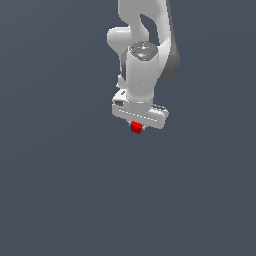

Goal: Pick up the red cube and move it to a goal position.

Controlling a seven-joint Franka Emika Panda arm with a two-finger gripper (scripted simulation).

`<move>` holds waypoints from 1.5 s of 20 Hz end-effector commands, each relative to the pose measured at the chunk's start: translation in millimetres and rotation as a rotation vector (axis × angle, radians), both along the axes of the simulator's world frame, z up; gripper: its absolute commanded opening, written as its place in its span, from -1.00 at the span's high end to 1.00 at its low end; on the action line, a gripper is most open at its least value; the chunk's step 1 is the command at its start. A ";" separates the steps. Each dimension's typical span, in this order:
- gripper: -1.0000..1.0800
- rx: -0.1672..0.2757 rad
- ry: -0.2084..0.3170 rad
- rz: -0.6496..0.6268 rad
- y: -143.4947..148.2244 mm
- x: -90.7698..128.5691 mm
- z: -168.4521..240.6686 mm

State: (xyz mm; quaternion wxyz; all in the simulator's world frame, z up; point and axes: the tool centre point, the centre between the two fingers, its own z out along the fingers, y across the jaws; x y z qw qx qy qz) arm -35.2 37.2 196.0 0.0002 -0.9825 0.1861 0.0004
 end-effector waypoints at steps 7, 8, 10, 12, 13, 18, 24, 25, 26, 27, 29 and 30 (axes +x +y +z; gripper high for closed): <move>1.00 -0.001 -0.001 -0.001 2.3 -24.6 100.6; 1.00 -0.001 -0.001 -0.001 2.6 -27.1 111.7; 1.00 -0.001 -0.001 -0.001 3.2 -31.9 133.0; 1.00 -0.001 -0.001 -0.001 3.8 -36.3 152.9; 1.00 -0.001 -0.001 -0.001 4.1 -38.3 162.2; 1.00 -0.001 -0.001 -0.001 5.4 -45.9 200.8; 1.00 -0.001 -0.001 0.000 6.6 -50.5 228.7; 1.00 -0.001 -0.001 0.000 6.8 -50.8 231.4; 1.00 -0.001 -0.001 0.000 6.9 -51.0 233.6; 1.00 -0.001 -0.001 0.000 7.0 -51.1 235.3; 1.00 -0.001 -0.001 0.000 7.1 -51.1 237.2; 1.00 -0.001 -0.001 0.000 7.1 -51.1 237.4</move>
